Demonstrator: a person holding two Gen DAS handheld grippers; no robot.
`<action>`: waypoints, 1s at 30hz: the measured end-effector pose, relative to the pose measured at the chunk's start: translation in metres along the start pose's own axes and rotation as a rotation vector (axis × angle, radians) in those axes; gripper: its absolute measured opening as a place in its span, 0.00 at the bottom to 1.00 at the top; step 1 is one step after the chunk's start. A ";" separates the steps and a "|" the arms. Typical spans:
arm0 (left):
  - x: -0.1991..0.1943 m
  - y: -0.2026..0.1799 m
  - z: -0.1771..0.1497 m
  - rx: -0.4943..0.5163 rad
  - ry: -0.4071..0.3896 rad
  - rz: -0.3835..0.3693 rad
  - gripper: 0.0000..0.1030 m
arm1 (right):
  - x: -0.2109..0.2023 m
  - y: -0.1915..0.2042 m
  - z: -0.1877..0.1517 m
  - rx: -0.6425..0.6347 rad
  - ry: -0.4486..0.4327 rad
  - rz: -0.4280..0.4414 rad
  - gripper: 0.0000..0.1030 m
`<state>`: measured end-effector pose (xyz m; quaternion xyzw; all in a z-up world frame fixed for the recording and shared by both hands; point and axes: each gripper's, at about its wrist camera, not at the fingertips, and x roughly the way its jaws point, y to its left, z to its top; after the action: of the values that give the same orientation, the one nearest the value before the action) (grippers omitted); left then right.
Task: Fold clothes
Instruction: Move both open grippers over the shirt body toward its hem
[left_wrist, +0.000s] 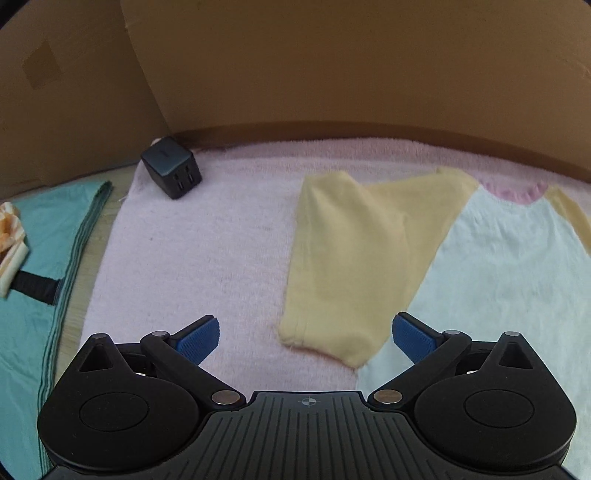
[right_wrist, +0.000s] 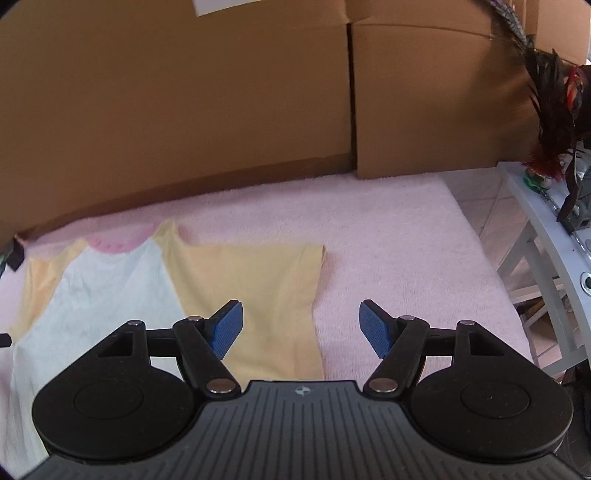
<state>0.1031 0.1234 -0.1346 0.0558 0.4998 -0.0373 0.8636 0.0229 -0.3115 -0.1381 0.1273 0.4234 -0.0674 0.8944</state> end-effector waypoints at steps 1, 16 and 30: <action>0.003 -0.002 0.008 -0.001 -0.003 0.000 1.00 | 0.005 0.002 0.006 -0.002 -0.005 -0.028 0.72; 0.076 -0.060 0.065 0.051 0.054 -0.113 1.00 | 0.064 0.125 0.009 -0.305 0.096 0.177 0.74; 0.058 0.025 0.037 -0.131 0.049 0.061 1.00 | 0.030 0.006 0.011 -0.012 0.020 -0.044 0.75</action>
<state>0.1668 0.1429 -0.1651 0.0154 0.5201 0.0230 0.8537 0.0515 -0.3092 -0.1535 0.1134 0.4355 -0.0833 0.8891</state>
